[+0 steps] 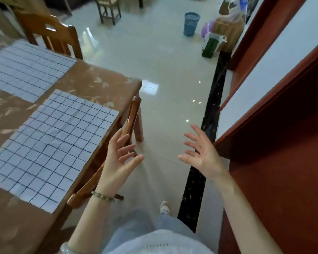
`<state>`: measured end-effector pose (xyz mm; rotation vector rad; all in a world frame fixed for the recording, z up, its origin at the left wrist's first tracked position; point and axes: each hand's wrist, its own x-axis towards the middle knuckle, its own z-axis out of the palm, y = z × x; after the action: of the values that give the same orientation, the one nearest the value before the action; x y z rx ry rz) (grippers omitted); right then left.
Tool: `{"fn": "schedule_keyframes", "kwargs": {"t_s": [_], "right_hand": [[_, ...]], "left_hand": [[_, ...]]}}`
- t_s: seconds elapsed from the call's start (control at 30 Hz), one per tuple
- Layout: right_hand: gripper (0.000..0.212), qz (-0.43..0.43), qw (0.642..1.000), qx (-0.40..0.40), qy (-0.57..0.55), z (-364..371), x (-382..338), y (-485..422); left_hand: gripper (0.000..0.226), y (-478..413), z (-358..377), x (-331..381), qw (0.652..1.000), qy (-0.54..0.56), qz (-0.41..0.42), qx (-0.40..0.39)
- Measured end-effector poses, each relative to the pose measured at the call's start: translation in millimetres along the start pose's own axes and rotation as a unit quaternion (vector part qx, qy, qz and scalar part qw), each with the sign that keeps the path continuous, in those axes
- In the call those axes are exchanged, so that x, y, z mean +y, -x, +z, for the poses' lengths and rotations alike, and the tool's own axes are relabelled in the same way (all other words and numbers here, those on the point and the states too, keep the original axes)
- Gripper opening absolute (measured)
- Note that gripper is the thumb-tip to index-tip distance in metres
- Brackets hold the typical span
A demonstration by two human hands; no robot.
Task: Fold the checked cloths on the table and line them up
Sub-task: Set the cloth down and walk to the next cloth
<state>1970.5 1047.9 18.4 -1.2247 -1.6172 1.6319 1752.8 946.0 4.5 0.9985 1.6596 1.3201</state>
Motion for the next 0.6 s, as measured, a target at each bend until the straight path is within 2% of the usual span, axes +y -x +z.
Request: {"fn": "schedule_keyframes", "kwargs": {"t_s": [0.3,0.6], "right_hand": [[0.089,-0.047,0.98,-0.193,0.022,42.7,-41.6,-97.6],[0.088,-0.077,0.944,-0.318,0.049,129.4,-67.1,-167.7]], "left_hand": [[0.094,5.0,-35.4,3.3,0.976,-0.008,-0.021,0.216],[0.092,-1.7,-92.3,-20.9,0.939,0.008,-0.065,0.338]]}}
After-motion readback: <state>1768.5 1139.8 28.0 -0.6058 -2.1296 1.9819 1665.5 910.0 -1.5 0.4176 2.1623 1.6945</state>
